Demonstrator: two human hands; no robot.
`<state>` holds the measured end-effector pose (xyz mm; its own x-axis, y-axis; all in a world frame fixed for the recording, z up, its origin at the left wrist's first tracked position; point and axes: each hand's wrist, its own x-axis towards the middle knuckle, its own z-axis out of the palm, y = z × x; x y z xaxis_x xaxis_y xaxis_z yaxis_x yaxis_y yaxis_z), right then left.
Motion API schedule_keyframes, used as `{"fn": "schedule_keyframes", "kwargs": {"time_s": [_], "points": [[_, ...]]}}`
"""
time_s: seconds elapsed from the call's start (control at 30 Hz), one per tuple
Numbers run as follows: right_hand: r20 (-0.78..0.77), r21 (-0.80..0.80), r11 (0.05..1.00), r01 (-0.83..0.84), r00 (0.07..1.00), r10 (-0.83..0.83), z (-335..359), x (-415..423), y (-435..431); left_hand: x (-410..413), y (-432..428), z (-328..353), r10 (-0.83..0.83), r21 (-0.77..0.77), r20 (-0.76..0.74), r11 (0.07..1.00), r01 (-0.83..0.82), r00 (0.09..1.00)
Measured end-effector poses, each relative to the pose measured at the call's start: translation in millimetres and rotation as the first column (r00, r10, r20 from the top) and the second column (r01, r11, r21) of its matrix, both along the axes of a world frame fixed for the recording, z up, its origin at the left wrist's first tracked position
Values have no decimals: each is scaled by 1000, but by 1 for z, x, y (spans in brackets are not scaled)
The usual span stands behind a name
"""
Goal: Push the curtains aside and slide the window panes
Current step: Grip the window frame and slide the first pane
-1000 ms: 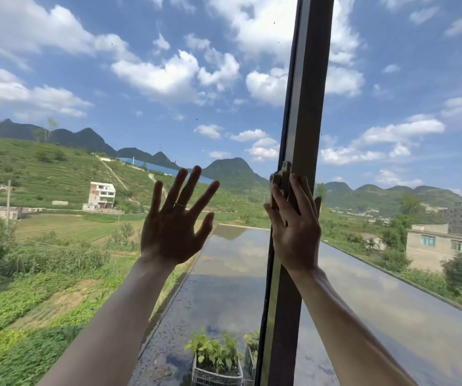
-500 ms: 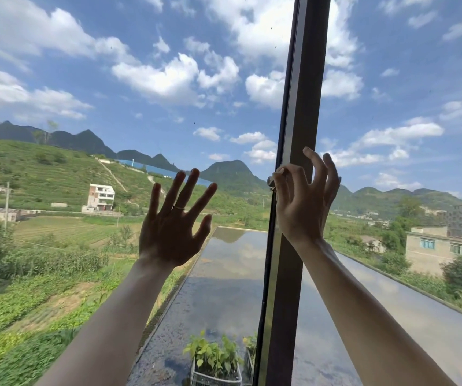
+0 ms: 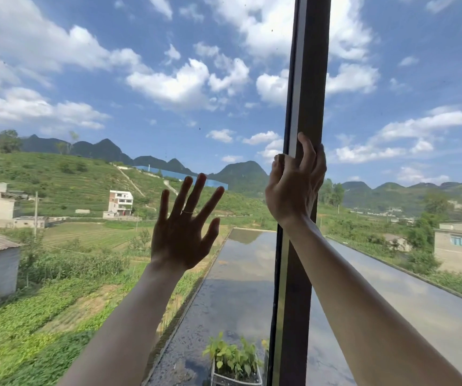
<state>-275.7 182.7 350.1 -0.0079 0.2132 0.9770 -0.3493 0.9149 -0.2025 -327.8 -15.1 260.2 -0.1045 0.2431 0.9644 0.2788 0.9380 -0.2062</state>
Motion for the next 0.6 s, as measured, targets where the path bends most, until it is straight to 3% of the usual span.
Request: {"fn": "schedule_keyframes", "kwargs": {"time_s": [0.13,0.3,0.47,0.6], "points": [[32,85,993,83,996,-86,-10,-1,5,5,0,0,8,5,70,1000,-8,998],[101,138,990,23,994,-37,-45,7,7,20,0,2,-10,-2,178,1000,11,984],[206,282,944,-172,972,116,-127,23,-21,44,-26,-34,-11,-54,290,998,28,957],[336,317,856,-408,892,302,-184,33,-71,69,-78,-89,84,-79,417,995,-56,905]]}}
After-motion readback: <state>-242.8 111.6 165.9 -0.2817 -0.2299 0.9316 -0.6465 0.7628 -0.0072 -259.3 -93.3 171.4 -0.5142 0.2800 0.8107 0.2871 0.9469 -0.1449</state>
